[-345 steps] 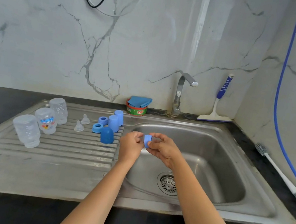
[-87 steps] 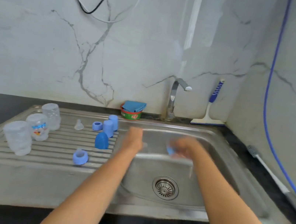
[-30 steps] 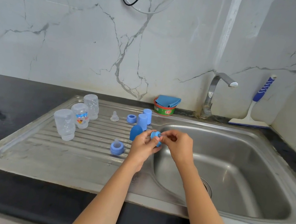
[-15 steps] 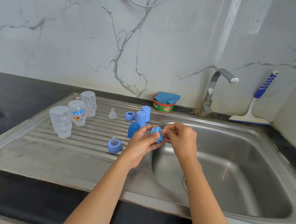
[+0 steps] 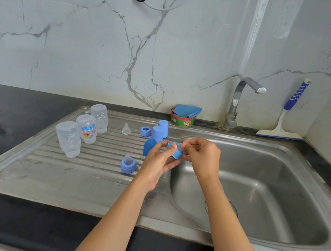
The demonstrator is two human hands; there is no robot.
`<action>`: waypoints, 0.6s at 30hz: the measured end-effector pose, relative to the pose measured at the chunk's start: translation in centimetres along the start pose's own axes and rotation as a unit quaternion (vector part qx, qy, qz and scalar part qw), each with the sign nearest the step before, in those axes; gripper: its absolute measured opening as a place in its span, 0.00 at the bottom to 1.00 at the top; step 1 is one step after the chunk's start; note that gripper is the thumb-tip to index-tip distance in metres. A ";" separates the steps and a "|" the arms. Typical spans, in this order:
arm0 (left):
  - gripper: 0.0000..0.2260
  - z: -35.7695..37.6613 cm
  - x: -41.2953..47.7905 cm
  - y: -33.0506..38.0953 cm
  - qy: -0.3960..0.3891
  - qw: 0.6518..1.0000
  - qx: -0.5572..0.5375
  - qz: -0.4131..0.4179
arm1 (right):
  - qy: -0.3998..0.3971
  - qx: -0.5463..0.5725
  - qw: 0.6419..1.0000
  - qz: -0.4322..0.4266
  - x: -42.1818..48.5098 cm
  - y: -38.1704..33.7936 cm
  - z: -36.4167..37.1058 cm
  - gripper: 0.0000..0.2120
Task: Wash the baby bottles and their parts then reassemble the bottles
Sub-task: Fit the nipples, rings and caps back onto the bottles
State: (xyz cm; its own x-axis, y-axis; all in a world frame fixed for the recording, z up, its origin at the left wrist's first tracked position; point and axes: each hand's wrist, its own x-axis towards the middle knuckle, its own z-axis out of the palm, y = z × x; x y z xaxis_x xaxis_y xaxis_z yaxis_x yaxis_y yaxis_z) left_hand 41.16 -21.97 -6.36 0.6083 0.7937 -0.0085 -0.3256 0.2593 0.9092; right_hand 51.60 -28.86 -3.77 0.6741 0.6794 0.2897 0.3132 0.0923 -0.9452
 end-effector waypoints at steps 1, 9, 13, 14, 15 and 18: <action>0.12 0.0 0.0 0.0 0.000 1.000 -0.002 0.000 | 0.004 0.002 1.000 0.000 0.0 0.0 0.0 0.04; 0.13 -0.1 -0.3 0.4 -0.018 1.000 0.001 -0.010 | 0.006 0.012 1.000 0.012 0.0 -0.1 -0.2 0.06; 0.12 -0.2 -0.5 0.4 -0.018 1.000 -0.001 -0.015 | 0.006 0.004 1.000 0.019 0.0 0.1 -0.3 0.07; 0.11 -0.2 -0.5 0.4 -0.017 1.000 -0.002 -0.016 | 0.003 0.000 1.000 0.021 0.0 0.1 -0.3 0.06; 0.10 -0.2 -0.5 0.2 -0.015 1.000 -0.001 -0.016 | 0.000 -0.002 1.000 0.021 0.1 0.1 -0.3 0.06; 0.09 0.2 -0.6 0.3 -0.003 1.000 -0.003 0.000 | -0.015 -0.001 1.000 0.021 0.3 -0.2 -0.3 0.02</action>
State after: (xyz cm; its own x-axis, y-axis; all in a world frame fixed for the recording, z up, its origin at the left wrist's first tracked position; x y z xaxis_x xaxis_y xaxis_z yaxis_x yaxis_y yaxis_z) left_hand 40.85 -22.49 -6.00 0.6127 0.7903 -0.0063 -0.3296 0.2627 0.9068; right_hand 51.95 -28.87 -3.39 0.6668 0.7037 0.2456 0.2871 0.0616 -0.9559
